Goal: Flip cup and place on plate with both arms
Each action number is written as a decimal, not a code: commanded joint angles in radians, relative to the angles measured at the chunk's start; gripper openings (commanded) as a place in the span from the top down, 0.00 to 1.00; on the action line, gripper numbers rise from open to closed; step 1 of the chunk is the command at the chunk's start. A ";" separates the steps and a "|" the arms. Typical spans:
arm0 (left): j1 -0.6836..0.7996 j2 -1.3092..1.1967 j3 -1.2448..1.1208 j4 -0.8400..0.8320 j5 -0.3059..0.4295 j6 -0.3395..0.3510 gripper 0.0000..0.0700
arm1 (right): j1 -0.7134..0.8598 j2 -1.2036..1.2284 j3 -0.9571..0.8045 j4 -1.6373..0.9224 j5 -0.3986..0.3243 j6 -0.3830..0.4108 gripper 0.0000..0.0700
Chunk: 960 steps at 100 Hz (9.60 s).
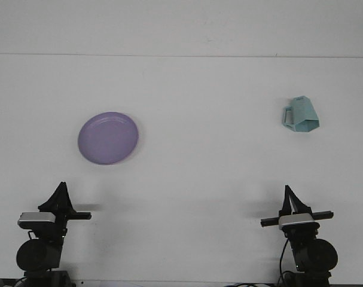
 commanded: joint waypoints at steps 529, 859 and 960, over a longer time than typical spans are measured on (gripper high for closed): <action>0.000 0.000 -0.013 0.014 0.003 -0.131 0.98 | 0.478 1.662 1.382 -1.222 -0.052 0.159 0.99; -0.866 2.076 1.818 -0.970 0.330 0.085 0.85 | 0.139 0.327 0.618 -0.588 -0.079 0.136 0.69; -0.528 1.983 2.216 -1.399 0.228 0.053 0.98 | 0.140 0.327 0.618 -0.598 -0.079 0.130 0.69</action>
